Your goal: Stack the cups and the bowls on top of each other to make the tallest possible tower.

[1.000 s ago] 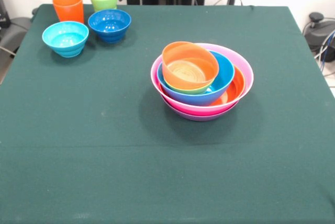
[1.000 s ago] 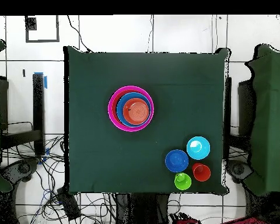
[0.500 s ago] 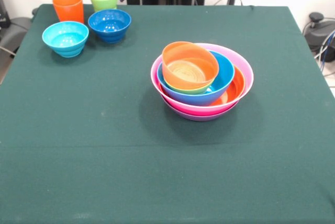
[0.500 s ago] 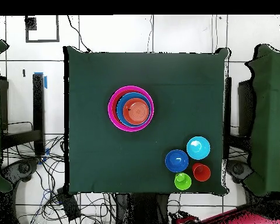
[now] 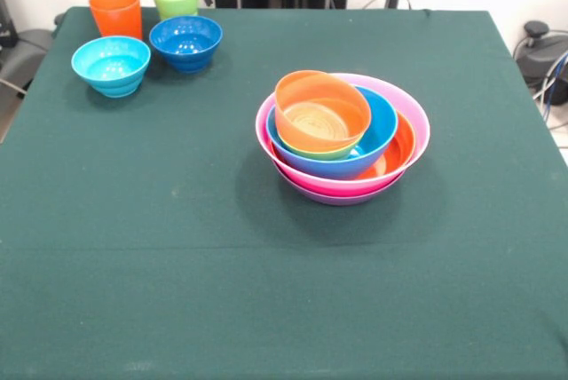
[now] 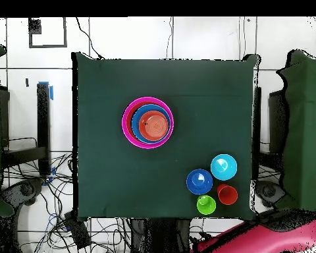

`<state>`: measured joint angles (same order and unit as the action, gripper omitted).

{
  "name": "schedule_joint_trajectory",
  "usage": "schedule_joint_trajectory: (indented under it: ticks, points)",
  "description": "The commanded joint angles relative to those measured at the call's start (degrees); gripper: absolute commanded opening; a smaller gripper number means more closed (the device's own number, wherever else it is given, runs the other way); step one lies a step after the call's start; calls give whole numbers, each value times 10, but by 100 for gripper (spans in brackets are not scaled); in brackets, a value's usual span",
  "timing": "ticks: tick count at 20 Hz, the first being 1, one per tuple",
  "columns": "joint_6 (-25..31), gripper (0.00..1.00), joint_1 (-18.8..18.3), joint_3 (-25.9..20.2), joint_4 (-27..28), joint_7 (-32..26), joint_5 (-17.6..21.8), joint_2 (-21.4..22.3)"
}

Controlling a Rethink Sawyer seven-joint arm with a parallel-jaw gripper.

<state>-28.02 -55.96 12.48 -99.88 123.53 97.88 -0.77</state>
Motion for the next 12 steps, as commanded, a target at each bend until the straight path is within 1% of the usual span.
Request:
schedule_joint_trajectory:
  ticks: [1, 3, 6, 8, 12]
  points:
    - [-38, 100, 53, -63, 100, 164, 37, -5]
    - [-40, 100, 56, -61, 102, 182, 36, -11]
    - [-36, 100, 46, -64, 94, 167, 13, -12]
    - [-30, 100, 34, -67, 86, 142, -9, -11]
    - [-25, 100, 28, -70, 76, 130, -25, -10]
